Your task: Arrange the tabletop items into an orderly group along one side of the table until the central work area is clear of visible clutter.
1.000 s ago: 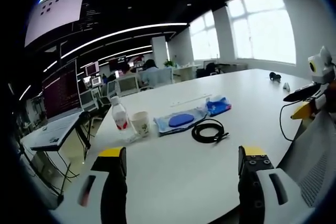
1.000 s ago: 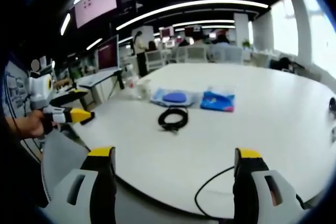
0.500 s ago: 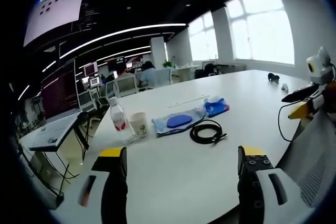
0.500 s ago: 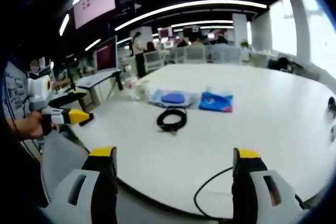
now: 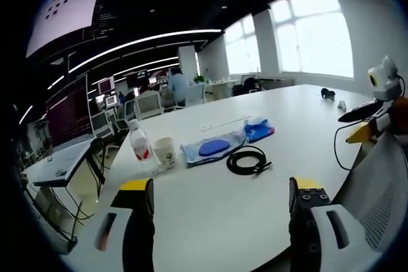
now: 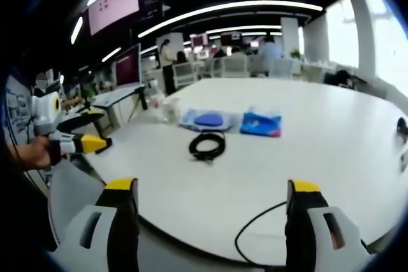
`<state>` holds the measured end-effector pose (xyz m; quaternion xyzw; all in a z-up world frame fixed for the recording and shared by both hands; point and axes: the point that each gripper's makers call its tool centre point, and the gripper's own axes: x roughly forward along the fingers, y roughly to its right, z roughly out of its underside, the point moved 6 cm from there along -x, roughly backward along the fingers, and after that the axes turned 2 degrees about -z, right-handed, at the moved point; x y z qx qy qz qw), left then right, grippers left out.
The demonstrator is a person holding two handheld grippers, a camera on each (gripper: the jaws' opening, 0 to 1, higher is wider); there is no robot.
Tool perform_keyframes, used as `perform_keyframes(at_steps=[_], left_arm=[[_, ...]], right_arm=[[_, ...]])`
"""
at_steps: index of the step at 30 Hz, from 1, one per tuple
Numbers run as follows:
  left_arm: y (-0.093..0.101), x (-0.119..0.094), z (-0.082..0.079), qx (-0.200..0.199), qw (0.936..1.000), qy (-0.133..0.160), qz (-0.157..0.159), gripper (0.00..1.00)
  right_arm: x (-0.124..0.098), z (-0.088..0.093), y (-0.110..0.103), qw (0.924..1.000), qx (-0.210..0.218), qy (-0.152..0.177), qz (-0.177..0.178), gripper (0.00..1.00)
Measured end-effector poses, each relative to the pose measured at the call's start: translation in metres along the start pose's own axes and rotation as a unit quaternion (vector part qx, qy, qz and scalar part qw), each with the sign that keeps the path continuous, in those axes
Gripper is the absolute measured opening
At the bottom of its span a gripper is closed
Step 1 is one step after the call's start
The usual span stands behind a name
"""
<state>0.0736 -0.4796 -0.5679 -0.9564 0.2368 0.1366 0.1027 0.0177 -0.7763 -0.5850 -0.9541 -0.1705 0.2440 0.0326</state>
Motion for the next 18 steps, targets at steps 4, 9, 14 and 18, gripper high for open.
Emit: perform_keyframes(at_steps=[4, 9, 14, 18], left_arm=[[-0.0006, 0.0000, 0.0007, 0.001, 1.0000, 0.000, -0.002, 0.87], [0.0004, 0.0001, 0.0003, 0.000, 1.0000, 0.000, 0.002, 0.88], [0.0004, 0.0002, 0.0007, 0.001, 1.0000, -0.002, 0.001, 0.87], [0.0001, 0.0000, 0.0011, 0.002, 1.0000, -0.004, 0.000, 0.87]], right_arm=[[0.0003, -0.0002, -0.0010, 1.0000, -0.004, -0.001, -0.002, 0.99], [0.0008, -0.0003, -0.0015, 0.9999, -0.017, 0.000, 0.000, 1.00], [0.0007, -0.0002, -0.0012, 0.9999, -0.012, -0.001, -0.002, 1.00], [0.0011, 0.0002, -0.0017, 0.9999, -0.012, -0.003, -0.005, 1.00]])
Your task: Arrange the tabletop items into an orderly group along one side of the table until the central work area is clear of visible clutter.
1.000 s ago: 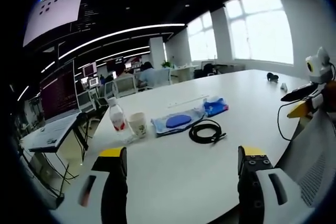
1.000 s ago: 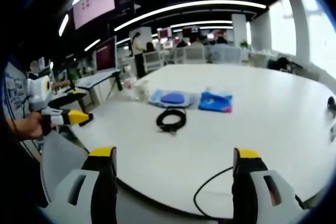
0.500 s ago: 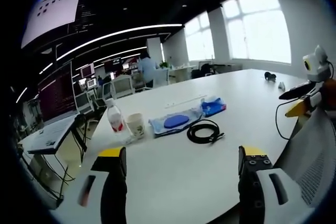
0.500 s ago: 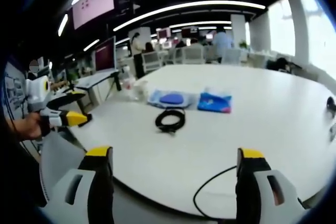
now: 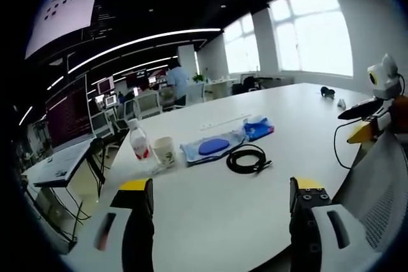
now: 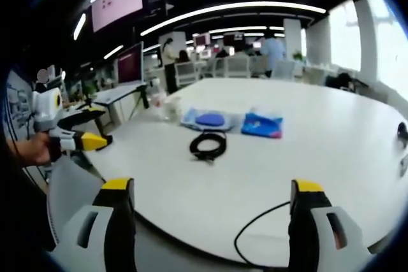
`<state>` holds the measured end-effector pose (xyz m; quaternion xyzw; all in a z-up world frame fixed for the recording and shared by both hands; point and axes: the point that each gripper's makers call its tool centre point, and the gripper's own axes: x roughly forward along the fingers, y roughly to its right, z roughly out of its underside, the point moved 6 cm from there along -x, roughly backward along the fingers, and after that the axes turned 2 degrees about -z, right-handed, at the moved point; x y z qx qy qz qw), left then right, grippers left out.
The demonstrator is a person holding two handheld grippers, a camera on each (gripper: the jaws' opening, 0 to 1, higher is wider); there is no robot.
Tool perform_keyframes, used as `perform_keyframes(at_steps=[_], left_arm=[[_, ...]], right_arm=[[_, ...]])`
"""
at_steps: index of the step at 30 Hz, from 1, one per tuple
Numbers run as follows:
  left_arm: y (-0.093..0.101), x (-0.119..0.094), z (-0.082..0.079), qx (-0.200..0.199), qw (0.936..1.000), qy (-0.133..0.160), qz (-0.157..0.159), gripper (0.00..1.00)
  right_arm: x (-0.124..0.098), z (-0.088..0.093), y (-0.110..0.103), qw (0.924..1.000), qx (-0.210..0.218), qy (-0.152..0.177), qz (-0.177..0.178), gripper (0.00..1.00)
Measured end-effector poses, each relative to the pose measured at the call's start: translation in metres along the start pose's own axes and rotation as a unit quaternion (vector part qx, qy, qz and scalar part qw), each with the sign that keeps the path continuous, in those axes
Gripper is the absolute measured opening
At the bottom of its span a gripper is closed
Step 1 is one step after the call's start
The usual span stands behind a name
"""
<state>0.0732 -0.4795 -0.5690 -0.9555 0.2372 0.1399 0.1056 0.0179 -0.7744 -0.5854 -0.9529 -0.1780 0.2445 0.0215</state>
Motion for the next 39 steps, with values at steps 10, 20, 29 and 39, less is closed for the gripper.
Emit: perform_keyframes(at_steps=[10, 20, 29, 39], left_arm=[[0.0006, 0.0002, 0.0008, 0.005, 1.0000, -0.004, -0.001, 0.87], [0.0019, 0.0007, 0.0008, 0.012, 0.9999, -0.006, 0.000, 0.88], [0.0030, 0.0012, 0.0009, 0.011, 0.9999, -0.006, 0.005, 0.90], [-0.0010, 0.0007, 0.0027, 0.003, 0.9999, -0.012, -0.003, 0.92]], right_arm=[[-0.0005, 0.0001, -0.0007, 1.0000, 0.003, 0.000, -0.003, 1.00], [-0.0009, 0.0009, -0.0010, 1.0000, 0.001, -0.003, -0.006, 0.99], [-0.0010, 0.0010, -0.0011, 1.0000, 0.001, -0.003, -0.006, 0.99], [0.0005, 0.0029, -0.0038, 0.9994, 0.017, -0.016, -0.026, 0.99]])
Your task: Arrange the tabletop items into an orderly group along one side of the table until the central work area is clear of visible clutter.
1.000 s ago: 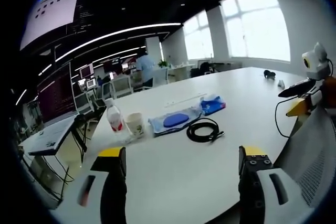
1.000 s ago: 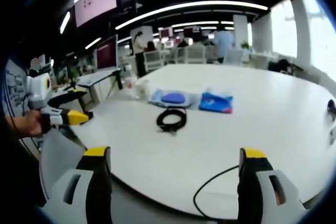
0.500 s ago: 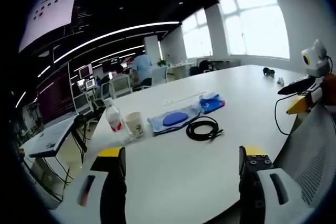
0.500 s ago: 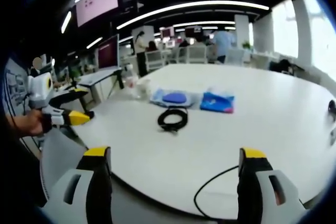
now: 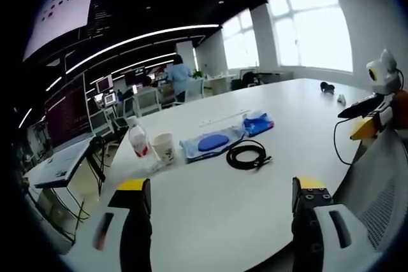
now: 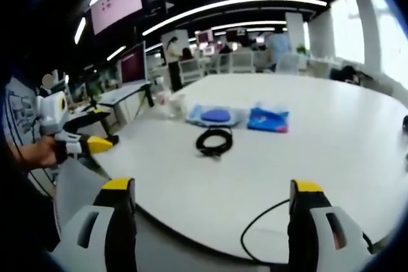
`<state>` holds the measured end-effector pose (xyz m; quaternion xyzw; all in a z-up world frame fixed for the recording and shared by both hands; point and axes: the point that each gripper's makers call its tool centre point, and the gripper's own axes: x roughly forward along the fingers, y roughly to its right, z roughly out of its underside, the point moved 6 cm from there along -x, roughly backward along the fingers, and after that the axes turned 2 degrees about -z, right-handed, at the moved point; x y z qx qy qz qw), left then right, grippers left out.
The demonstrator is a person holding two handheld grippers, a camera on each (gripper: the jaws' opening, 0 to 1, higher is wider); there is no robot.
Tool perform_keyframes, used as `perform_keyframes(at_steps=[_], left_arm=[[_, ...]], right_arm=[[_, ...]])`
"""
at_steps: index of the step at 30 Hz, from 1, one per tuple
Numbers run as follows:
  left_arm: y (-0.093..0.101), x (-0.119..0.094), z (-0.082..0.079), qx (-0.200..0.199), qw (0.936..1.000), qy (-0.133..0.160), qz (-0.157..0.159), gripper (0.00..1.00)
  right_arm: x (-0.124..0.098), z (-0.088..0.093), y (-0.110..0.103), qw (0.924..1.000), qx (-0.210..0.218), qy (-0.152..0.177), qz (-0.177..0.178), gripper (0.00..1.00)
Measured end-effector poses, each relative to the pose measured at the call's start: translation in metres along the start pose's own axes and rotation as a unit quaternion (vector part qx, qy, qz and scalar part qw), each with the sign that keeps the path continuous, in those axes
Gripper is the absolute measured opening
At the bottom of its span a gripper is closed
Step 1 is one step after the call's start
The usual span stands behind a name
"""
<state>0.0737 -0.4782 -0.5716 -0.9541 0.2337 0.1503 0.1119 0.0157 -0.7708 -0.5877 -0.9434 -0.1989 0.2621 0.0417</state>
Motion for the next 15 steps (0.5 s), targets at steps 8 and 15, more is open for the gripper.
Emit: perform_keyframes(at_steps=[8, 15], left_arm=[[-0.0009, 0.0022, 0.0012, 0.005, 0.9999, -0.008, -0.010, 0.93], [0.0042, 0.0034, 0.0031, 0.019, 0.9995, -0.024, 0.000, 0.93]], right_arm=[[0.0000, 0.0011, 0.0004, 0.9999, -0.009, -0.005, 0.002, 0.97], [-0.0017, 0.0001, -0.0005, 0.9999, -0.010, 0.002, -0.002, 0.97]])
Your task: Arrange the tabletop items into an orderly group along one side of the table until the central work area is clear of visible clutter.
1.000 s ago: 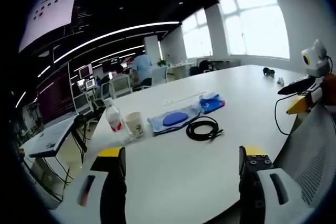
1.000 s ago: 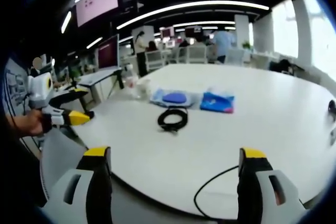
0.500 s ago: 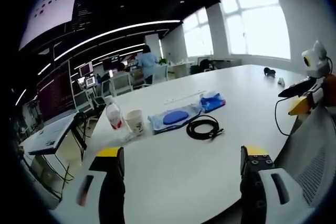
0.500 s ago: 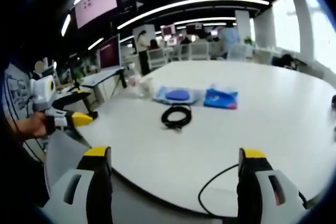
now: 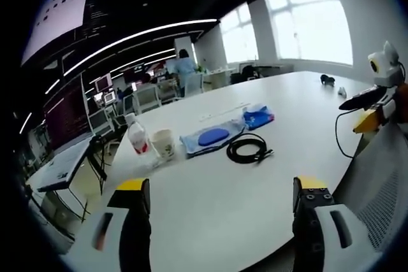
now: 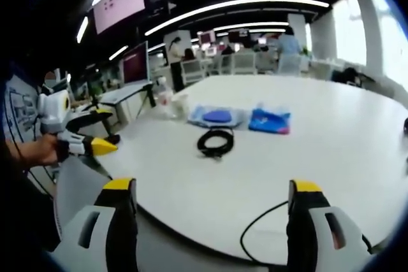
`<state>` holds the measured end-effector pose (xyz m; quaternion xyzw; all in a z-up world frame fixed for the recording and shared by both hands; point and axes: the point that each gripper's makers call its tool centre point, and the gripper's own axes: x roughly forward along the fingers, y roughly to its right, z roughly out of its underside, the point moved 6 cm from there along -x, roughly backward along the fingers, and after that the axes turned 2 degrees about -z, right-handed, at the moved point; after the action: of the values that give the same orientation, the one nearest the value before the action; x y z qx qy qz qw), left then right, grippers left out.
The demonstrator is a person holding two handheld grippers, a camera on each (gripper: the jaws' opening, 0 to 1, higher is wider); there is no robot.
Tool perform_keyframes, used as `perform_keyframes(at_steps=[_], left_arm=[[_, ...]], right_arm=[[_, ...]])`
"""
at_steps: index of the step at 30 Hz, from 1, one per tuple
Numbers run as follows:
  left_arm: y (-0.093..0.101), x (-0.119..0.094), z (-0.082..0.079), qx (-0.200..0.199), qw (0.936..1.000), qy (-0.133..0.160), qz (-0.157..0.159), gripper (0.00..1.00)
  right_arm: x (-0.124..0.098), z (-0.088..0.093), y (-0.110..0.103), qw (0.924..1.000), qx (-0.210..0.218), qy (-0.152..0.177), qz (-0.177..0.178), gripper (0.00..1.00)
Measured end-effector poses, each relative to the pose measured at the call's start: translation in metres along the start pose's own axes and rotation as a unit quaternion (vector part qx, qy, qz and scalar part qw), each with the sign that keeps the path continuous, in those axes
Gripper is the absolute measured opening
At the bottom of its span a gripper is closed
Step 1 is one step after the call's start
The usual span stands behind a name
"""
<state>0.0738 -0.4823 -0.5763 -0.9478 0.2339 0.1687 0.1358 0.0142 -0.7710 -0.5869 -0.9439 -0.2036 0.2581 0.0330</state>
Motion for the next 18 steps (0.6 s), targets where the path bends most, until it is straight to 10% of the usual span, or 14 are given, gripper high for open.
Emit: perform_keyframes(at_steps=[18], left_arm=[[0.0050, 0.0011, 0.0009, 0.011, 0.9998, -0.002, 0.017, 0.93]], right_arm=[[-0.0021, -0.0029, 0.0025, 0.9995, -0.011, 0.020, 0.021, 0.95]])
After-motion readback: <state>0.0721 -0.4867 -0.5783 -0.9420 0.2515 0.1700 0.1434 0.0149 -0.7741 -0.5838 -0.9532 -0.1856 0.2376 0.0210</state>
